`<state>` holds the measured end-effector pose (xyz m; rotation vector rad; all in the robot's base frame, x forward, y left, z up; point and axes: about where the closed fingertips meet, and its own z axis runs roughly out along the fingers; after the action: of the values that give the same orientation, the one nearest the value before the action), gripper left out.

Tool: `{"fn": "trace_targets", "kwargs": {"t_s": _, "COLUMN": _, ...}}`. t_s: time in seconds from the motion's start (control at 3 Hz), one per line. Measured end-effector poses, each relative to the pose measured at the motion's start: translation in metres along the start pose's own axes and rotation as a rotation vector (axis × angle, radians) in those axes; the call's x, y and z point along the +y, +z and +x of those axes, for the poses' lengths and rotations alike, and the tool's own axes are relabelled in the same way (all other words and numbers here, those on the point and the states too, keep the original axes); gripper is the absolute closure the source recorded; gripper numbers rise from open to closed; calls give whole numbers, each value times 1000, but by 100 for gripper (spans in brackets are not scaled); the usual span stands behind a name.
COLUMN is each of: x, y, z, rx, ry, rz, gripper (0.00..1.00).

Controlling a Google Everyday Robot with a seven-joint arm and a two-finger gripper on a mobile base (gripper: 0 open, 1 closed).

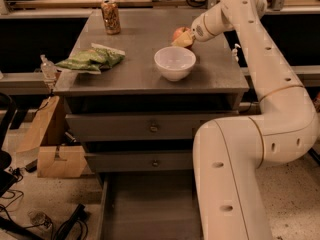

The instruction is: Pick apple from bottom drawer and place on counter

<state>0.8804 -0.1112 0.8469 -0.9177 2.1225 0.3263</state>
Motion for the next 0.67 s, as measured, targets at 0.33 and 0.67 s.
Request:
{"fn": "trace_targets", "kwargs": {"t_s": 0.33, "x": 2, "y": 6, "z": 2, "rx": 6, "ry": 1, "rz": -6, "gripper": 87}}
{"fn": "trace_targets", "kwargs": {"t_s": 0.67, "x": 4, "y": 10, "z": 3, "rx": 9, "ry": 1, "rz": -11, "gripper": 64}}
